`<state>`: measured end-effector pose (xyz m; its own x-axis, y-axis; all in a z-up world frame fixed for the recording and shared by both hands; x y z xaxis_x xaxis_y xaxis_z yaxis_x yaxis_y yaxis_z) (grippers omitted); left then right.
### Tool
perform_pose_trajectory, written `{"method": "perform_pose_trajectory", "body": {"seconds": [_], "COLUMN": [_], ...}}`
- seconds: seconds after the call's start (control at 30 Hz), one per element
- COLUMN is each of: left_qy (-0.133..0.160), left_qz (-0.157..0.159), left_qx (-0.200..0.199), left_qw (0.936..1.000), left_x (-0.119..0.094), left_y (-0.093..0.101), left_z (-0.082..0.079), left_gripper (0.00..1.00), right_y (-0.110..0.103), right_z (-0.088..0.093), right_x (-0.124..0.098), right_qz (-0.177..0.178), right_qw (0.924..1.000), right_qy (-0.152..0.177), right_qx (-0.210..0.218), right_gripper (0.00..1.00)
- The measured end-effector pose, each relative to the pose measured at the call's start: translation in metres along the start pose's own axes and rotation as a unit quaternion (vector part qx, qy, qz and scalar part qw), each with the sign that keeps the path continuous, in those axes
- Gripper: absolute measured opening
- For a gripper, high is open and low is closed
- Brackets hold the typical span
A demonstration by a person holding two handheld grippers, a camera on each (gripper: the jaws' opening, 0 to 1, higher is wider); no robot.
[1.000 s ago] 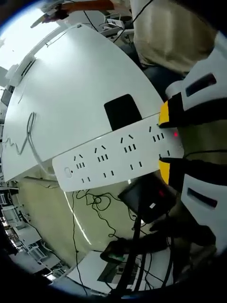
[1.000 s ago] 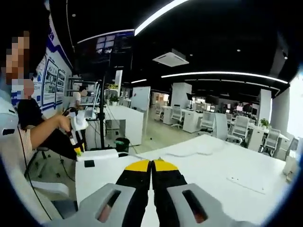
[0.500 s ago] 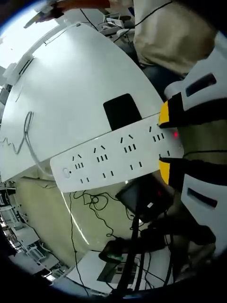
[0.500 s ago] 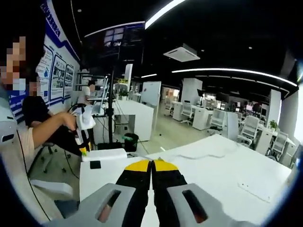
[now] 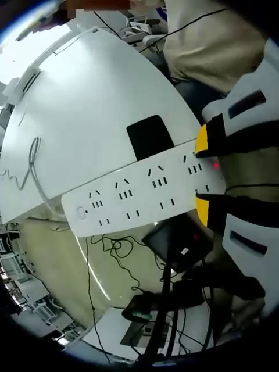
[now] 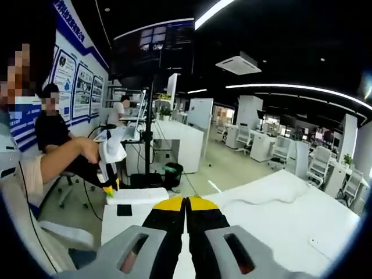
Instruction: Pick up the power strip scattered on the table, fix it on the side mounting bracket of the table, and press the switch
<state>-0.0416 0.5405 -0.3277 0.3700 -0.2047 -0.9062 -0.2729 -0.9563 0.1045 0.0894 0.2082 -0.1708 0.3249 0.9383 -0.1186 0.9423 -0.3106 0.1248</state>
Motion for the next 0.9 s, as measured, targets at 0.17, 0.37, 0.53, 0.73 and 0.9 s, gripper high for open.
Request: {"method": "perform_pose_trajectory", "body": {"seconds": [0.17,0.37,0.53,0.73,0.9], "left_qy": [-0.003,-0.003,-0.003,-0.002,0.002], "left_qz": [-0.001,-0.001,0.0,0.0,-0.001], "left_qx": [0.0,0.001,0.002,0.002,0.001], "left_qw": [1.0,1.0,1.0,1.0,1.0], "left_x": [0.0,0.0,-0.001,-0.001,-0.002], "left_y": [0.0,0.0,0.001,0.002,0.003], "left_z": [-0.001,0.0,0.0,0.001,0.003], "left_gripper": [0.3,0.3,0.3,0.3,0.3], "right_y": [-0.004,-0.007,-0.009,-0.01,-0.011], "right_z": [0.002,0.002,0.004,0.005,0.007], "right_x": [0.019,0.043,0.06,0.076,0.085], "right_qz": [-0.014,-0.031,-0.045,-0.057,-0.063], "right_qw": [0.9998,0.9992,0.9982,0.9972,0.9966], "right_qy": [-0.012,-0.026,-0.039,-0.049,-0.054], "right_qx": [-0.002,-0.007,-0.01,-0.007,-0.005], "right_gripper": [0.0,0.0,0.0,0.0,0.0]}}
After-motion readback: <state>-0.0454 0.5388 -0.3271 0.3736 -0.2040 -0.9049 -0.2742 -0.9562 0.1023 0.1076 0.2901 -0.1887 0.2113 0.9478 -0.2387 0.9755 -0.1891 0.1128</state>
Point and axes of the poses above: the point that each gripper's makers call its tool centre point, and the gripper's own axes: x roughly forward along the fingers, y roughly to its right, z roughly out of its underside, the point moved 8 cm from there along -x, roughly backward along the fingers, and after that the axes turned 9 degrees about y, right-handed, at the moved point
